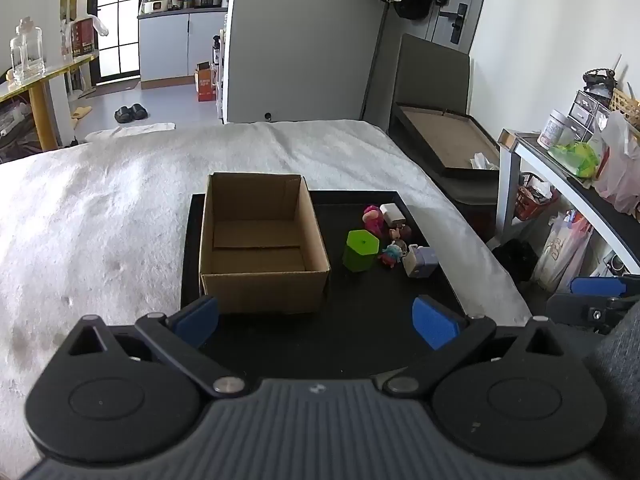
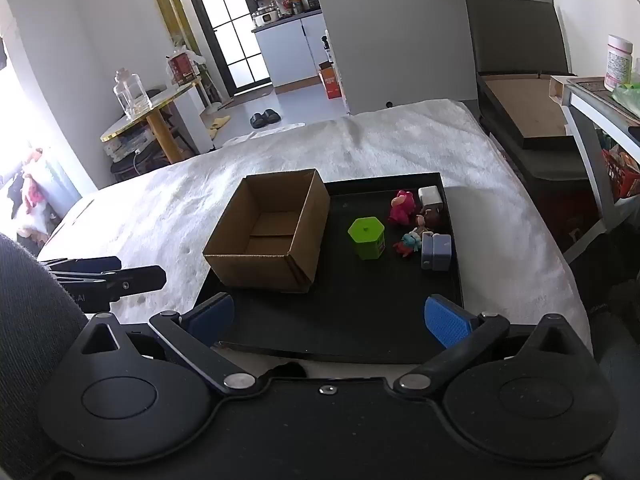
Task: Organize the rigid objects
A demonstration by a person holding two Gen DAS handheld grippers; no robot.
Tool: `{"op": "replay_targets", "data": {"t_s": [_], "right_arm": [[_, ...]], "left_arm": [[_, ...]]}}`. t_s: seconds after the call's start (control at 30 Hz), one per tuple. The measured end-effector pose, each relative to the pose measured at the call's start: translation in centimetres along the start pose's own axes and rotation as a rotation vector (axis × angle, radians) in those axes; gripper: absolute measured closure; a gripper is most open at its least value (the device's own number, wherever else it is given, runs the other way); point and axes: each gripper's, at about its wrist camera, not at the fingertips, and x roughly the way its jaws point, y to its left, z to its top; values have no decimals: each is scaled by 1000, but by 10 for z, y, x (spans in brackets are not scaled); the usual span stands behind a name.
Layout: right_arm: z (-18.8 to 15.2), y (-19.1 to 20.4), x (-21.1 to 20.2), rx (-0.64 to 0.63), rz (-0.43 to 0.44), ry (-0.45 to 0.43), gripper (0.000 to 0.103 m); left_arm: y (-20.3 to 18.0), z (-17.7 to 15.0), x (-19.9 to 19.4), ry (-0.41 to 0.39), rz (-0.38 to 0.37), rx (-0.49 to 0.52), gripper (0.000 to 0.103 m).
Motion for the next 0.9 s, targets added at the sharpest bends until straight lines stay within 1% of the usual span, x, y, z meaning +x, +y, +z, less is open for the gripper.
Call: {"op": "replay_targets", "data": {"t_s": [0.07, 0.27, 0.43, 0.63, 0.9], "right_arm": [[0, 0, -1, -12, -3, -23, 0], [-1, -1, -1, 1, 6, -13, 0], [-2, 0, -1, 10, 7, -9, 0], [-4, -1, 0, 7, -9, -14, 0], [-4, 0, -3, 20, 0, -19, 0]], "left_arm": [[0, 0, 0, -1, 4, 1, 0], [1, -7, -1, -2, 5, 1, 0], [2, -2, 3, 16, 4, -5, 0], [3, -1, 2, 18, 0, -10, 0], [3, -2, 3, 18, 4, -9, 0]]}}
